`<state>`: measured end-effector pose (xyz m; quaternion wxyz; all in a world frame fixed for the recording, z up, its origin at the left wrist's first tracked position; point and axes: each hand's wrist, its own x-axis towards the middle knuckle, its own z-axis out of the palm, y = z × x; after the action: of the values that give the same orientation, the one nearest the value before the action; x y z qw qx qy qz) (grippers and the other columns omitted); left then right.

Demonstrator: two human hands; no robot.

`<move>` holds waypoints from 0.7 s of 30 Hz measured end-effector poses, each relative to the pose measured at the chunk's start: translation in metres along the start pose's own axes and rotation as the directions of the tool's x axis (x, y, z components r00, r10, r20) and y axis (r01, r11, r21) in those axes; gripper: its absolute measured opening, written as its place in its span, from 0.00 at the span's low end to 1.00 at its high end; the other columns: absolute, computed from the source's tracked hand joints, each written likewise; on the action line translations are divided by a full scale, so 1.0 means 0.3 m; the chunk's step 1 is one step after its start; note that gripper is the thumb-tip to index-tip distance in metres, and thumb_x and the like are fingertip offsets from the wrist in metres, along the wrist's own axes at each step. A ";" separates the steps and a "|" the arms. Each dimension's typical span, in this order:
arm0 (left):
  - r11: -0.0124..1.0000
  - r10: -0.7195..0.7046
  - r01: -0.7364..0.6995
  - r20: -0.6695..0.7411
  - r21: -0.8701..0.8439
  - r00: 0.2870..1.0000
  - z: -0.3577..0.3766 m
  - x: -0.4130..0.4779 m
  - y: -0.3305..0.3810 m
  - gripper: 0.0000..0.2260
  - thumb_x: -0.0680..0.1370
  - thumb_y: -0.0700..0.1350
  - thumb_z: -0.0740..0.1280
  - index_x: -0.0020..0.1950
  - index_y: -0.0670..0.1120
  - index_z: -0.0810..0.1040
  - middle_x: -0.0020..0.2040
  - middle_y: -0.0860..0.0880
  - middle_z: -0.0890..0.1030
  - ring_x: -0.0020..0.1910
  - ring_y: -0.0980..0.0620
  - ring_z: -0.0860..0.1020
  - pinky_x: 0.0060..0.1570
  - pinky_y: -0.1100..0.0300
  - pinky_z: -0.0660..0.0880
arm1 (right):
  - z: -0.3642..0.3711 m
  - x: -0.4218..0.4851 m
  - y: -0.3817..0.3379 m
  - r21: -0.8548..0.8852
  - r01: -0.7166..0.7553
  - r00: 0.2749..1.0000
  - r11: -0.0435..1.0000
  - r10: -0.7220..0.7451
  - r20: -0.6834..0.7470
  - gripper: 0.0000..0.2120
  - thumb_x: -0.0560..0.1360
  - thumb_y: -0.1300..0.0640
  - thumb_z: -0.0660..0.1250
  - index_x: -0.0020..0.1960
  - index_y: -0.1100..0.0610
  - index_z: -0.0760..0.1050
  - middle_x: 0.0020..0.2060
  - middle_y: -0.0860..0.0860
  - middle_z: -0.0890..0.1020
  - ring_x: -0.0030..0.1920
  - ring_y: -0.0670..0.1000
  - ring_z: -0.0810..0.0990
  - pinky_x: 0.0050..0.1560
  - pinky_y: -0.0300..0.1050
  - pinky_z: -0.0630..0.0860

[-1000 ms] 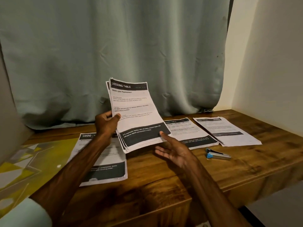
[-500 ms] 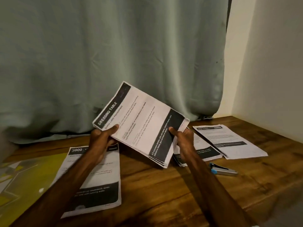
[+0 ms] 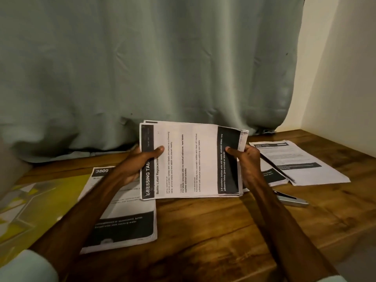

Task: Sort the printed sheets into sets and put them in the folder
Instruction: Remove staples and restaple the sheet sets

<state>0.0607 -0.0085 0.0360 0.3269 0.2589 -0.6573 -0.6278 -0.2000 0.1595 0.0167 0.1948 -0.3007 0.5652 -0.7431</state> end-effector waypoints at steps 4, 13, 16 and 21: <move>0.997 0.032 -0.021 -0.139 0.080 0.990 0.023 -0.016 -0.006 0.14 0.79 0.46 0.71 0.64 0.47 0.78 0.52 0.47 0.87 0.49 0.46 0.86 0.43 0.52 0.84 | -0.004 -0.010 0.011 -0.047 0.012 0.999 0.999 -0.010 0.038 0.07 0.77 0.62 0.72 0.53 0.54 0.79 0.40 0.45 0.86 0.38 0.45 0.86 0.33 0.34 0.79; 0.976 0.192 -0.144 -0.332 0.163 0.923 0.061 -0.119 0.032 0.04 0.81 0.47 0.70 0.55 0.52 0.78 0.48 0.50 0.86 0.40 0.52 0.86 0.37 0.59 0.82 | 0.054 -0.083 -0.012 -0.230 0.110 0.992 0.967 -0.121 -0.034 0.21 0.77 0.60 0.72 0.69 0.59 0.73 0.61 0.55 0.81 0.56 0.54 0.82 0.51 0.46 0.80; 0.971 0.235 -0.199 -0.369 0.134 0.899 0.076 -0.153 0.039 0.06 0.80 0.47 0.70 0.57 0.50 0.78 0.48 0.51 0.85 0.40 0.54 0.86 0.33 0.63 0.81 | 0.046 -0.128 -0.064 -0.257 0.189 0.975 0.948 -0.213 -0.066 0.22 0.78 0.59 0.72 0.70 0.59 0.72 0.63 0.55 0.80 0.59 0.52 0.80 0.55 0.50 0.80; 0.973 0.231 -0.212 -0.440 0.093 0.868 0.155 -0.222 -0.014 0.10 0.81 0.49 0.69 0.59 0.47 0.79 0.49 0.50 0.86 0.42 0.53 0.86 0.36 0.61 0.83 | 0.028 -0.218 -0.084 -0.307 0.218 0.953 0.926 -0.270 -0.139 0.23 0.78 0.58 0.72 0.71 0.55 0.72 0.66 0.53 0.78 0.60 0.50 0.77 0.58 0.55 0.79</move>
<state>0.0687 0.0716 0.0250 0.5336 0.3259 -0.6025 -0.4960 -0.1445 0.2016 0.0276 0.0030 -0.3263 0.6405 -0.6952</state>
